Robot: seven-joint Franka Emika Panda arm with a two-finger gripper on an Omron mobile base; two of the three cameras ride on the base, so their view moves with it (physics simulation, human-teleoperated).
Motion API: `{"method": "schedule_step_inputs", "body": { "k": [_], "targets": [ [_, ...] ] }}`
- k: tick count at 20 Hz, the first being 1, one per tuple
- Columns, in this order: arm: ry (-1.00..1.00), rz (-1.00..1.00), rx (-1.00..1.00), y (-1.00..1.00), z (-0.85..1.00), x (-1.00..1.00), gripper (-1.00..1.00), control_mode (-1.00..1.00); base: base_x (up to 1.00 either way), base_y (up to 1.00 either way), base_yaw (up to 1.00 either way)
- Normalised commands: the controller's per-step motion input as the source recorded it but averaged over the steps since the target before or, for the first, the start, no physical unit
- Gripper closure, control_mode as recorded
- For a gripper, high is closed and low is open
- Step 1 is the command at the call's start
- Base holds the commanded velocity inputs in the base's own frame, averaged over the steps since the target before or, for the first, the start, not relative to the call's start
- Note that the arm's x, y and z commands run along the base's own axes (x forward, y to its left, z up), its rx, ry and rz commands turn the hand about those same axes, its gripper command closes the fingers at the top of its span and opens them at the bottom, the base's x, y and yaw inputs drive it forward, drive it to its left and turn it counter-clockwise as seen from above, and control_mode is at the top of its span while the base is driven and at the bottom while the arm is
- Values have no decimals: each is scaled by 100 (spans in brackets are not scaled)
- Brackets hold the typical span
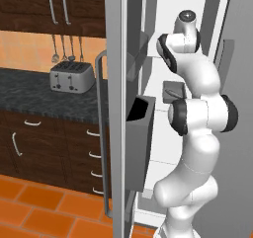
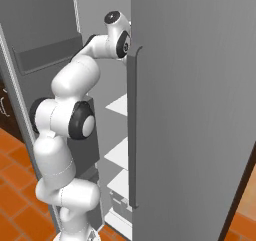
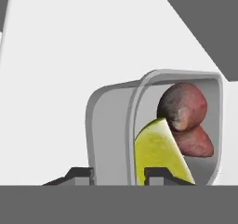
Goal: Take the meat container that has the fish and place it on the second highest rack of the freezer. Then take the vegetable container that has the potato and lemon wedge and place it on the highest rack of the freezer.
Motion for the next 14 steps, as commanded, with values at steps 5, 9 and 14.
{"method": "schedule_step_inputs", "body": {
  "k": [5, 9, 14],
  "targets": [
    [-3, -1, 0, 0, 0, 0, -100, -100, 0, 0, 0],
    [-33, 2, -1, 8, 0, -98, -100, -100, 0, 0, 0],
    [14, 5, -1, 31, 10, -94, -100, -100, 0, 0, 0]
  ]
}}
